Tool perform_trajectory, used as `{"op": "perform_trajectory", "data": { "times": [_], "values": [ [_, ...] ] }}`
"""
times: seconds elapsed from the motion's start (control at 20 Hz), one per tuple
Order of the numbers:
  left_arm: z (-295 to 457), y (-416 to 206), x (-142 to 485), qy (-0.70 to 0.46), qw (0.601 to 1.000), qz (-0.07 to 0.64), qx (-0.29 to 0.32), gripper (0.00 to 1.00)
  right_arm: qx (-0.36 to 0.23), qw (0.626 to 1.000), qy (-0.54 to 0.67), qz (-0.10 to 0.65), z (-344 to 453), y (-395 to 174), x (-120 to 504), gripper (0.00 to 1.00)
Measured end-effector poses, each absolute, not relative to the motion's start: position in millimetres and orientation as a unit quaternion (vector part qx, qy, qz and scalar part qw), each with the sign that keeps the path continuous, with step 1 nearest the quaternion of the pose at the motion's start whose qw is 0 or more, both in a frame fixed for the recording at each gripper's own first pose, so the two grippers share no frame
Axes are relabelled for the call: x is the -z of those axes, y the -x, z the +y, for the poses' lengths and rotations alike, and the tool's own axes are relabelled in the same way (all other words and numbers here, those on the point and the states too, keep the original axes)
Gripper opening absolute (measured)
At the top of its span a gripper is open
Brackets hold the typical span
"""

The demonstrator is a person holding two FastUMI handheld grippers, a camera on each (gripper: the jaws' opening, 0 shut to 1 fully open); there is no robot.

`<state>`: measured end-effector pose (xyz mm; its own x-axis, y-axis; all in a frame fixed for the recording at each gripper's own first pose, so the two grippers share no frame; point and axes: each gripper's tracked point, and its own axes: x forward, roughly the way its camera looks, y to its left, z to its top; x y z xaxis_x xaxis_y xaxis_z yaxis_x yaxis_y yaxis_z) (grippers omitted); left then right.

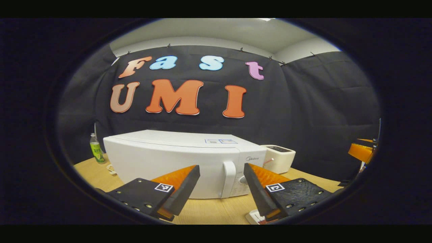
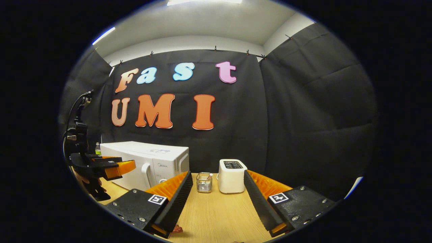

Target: Open the microwave oven with the left hand, put the food in, and close the microwave oven.

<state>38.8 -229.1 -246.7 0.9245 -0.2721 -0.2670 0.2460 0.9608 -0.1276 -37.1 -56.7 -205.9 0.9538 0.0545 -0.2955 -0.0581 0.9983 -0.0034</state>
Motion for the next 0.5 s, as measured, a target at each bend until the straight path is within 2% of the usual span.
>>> {"op": "perform_trajectory", "data": {
  "times": [0.15, 0.2, 0.25, 0.3, 0.35, 0.45, 0.5],
  "values": [
    [-243, -48, 279, 0.036, 0.977, 0.162, 0.133, 0.77, -0.023, 0.986, 0.013, 0.163, -65, 41, 223, 0.94],
    [-245, -52, 290, 0.032, 0.977, 0.169, 0.129, 0.71, -0.022, 0.986, 0.011, 0.165, -66, 42, 226, 0.94],
    [-247, -55, 300, 0.032, 0.975, 0.178, 0.127, 0.69, -0.022, 0.985, 0.008, 0.169, -67, 44, 230, 0.94],
    [-252, -58, 308, 0.035, 0.973, 0.186, 0.130, 0.61, -0.022, 0.985, 0.004, 0.173, -68, 45, 233, 0.94],
    [-257, -61, 315, 0.038, 0.972, 0.193, 0.132, 0.60, -0.021, 0.984, 0.002, 0.177, -70, 46, 238, 0.94],
    [-258, -65, 327, 0.028, 0.971, 0.202, 0.122, 0.53, -0.016, 0.983, 0.002, 0.183, -76, 46, 244, 0.94],
    [-262, -66, 329, 0.026, 0.971, 0.203, 0.121, 0.36, -0.013, 0.983, 0.001, 0.185, -79, 47, 246, 0.94]
  ]
}}
